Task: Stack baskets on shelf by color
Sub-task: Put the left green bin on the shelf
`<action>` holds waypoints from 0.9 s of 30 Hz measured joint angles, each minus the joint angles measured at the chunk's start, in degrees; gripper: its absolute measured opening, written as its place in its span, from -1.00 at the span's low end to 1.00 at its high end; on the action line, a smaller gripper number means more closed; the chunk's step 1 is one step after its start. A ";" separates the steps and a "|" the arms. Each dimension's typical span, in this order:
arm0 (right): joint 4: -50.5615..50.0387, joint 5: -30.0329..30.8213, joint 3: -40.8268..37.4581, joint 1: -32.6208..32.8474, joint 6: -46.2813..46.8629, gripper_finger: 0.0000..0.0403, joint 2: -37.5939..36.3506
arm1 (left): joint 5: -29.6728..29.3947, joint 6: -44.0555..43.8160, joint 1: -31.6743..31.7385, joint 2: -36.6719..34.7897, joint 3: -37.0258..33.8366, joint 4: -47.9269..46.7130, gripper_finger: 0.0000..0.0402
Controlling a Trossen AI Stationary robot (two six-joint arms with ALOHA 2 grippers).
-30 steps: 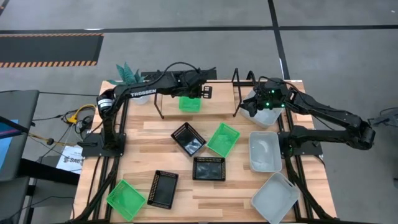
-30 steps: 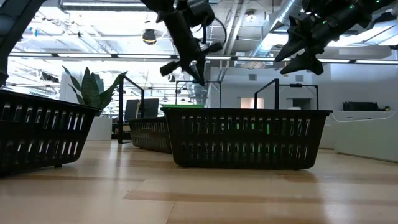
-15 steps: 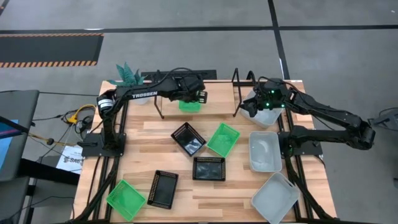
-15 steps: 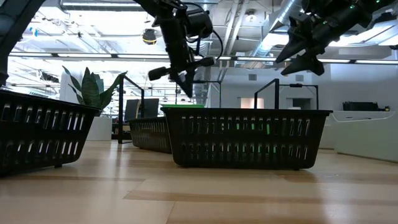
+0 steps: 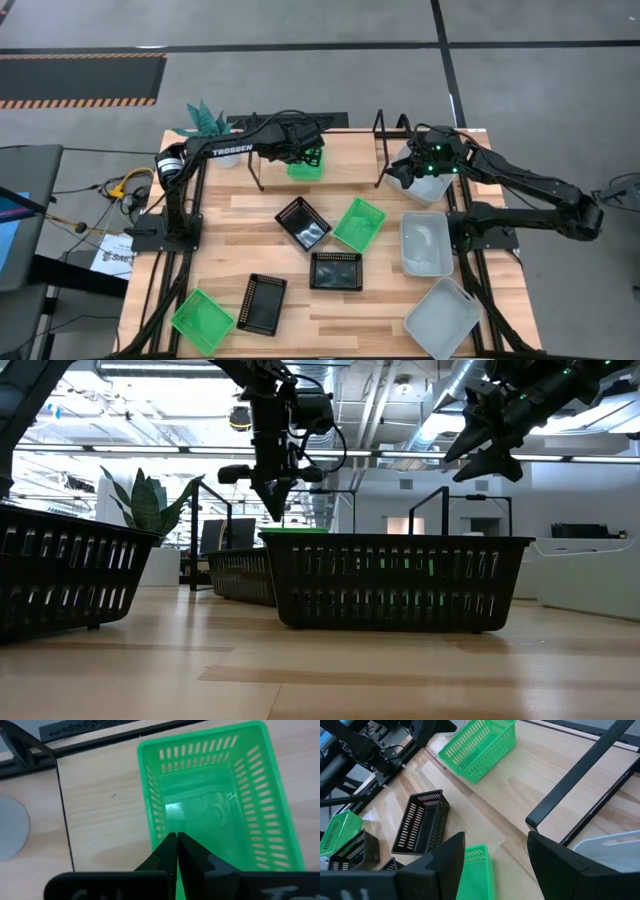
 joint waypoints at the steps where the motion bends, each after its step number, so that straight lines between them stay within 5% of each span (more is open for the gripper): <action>1: 0.02 0.00 0.00 0.00 0.00 0.18 0.00 | -0.02 0.79 0.00 0.00 0.00 -0.10 -1.00; 8: 0.58 -0.14 0.00 0.18 0.02 0.18 0.13 | 0.64 5.11 -0.51 0.00 3.86 -4.71 -1.00; 14: 3.89 -0.44 1.97 4.00 -0.13 0.18 5.03 | -0.82 10.03 -2.99 -0.02 15.60 -14.67 -1.00; 23: -5.43 6.22 23.23 9.59 -8.65 0.15 20.93 | -2.66 18.67 -7.04 -0.12 41.18 -27.87 -1.00; 27: -10.34 9.24 32.73 10.78 -10.51 0.06 28.69 | -4.41 18.22 -8.49 -7.46 36.64 -24.87 -1.00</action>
